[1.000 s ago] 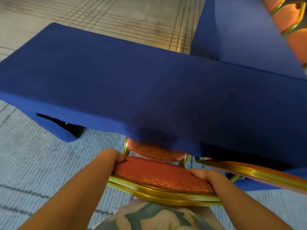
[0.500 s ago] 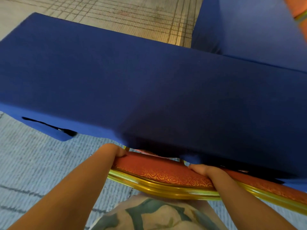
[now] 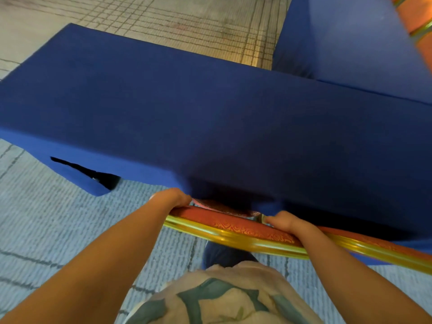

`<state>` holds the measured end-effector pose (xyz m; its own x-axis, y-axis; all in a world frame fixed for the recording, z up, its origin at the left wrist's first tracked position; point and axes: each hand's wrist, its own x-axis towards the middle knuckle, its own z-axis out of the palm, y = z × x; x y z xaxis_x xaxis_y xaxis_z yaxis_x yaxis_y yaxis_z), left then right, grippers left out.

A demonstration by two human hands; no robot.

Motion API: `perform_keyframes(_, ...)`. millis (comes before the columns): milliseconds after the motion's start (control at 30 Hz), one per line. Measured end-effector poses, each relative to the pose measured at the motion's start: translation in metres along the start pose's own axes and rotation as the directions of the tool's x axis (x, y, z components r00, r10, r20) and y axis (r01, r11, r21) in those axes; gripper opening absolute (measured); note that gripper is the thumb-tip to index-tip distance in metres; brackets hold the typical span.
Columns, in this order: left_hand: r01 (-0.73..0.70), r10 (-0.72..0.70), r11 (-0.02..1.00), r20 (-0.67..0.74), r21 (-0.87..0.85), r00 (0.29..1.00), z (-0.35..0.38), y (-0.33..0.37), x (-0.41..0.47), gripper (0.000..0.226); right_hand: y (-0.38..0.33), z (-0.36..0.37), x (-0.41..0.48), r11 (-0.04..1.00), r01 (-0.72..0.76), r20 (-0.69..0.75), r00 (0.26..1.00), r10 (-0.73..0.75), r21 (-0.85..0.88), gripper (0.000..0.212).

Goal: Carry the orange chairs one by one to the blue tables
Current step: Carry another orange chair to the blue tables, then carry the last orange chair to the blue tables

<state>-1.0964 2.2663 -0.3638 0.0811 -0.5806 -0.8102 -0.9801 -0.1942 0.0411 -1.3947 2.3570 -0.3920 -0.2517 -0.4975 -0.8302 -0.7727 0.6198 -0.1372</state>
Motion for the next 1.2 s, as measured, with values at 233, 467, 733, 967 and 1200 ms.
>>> perform_keyframes(233, -0.159, 0.128, 0.982, -0.266, -0.098, 0.955, 0.008, -0.014, -0.040, 0.045, -0.051, 0.007, -0.057, 0.978, 0.159, -0.170, 0.976, -0.136, 0.131, 0.039)
perform_keyframes(467, -0.458, 0.347, 0.851, -0.381, -0.257, 0.857, 0.019, -0.053, -0.096, 0.028, -0.096, 0.030, -0.128, 0.924, 0.329, -0.382, 0.893, -0.237, 0.195, 0.035)
perform_keyframes(733, -0.609, 0.366, 0.688, -0.536, -0.395, 0.761, 0.048, -0.140, -0.148, 0.011, -0.123, 0.097, -0.195, 0.911, 0.413, -0.678, 0.666, -0.313, -0.016, 0.030)
perform_keyframes(967, -0.523, 0.239, 0.728, -0.552, -0.443, 0.799, 0.080, -0.222, -0.169, 0.026, -0.157, 0.168, -0.234, 0.738, 0.675, -0.668, 0.541, -0.511, -0.018, 0.030)
perform_keyframes(1200, -0.446, 0.063, 0.672, -0.554, -0.591, 0.830, 0.095, -0.310, -0.177, 0.037, -0.221, 0.231, -0.237, 0.670, 0.739, -0.437, 0.583, -0.685, -0.064, 0.032)
